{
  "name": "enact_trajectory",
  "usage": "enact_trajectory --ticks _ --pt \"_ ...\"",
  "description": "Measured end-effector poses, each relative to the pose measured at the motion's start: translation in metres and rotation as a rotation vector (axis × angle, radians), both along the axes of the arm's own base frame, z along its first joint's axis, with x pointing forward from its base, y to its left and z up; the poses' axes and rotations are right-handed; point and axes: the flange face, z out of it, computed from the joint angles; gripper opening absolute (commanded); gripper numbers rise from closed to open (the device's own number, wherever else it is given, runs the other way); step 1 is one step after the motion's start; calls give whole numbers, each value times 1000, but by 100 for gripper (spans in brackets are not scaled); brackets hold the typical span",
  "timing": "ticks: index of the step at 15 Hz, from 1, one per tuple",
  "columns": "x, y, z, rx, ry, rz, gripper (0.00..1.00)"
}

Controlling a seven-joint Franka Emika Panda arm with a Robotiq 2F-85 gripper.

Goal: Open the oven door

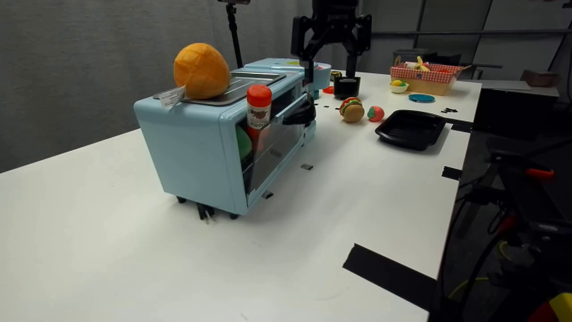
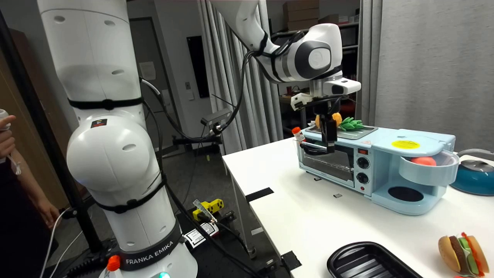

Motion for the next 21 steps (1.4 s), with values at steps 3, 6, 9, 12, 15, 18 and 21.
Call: enact_trajectory --ticks 3,6,9,12,15,18,21 --pt "0 0 0 0 0 0 100" --pt "0 0 -1 0 2 0 100" --pt "0 3 -4 0 7 5 100" --pt "1 9 -7 0 12 -5 100" --pt "1 12 -11 1 18 -50 100" --pt "1 11 -16 1 26 -115 100" --pt "3 9 -17 1 25 -162 100"
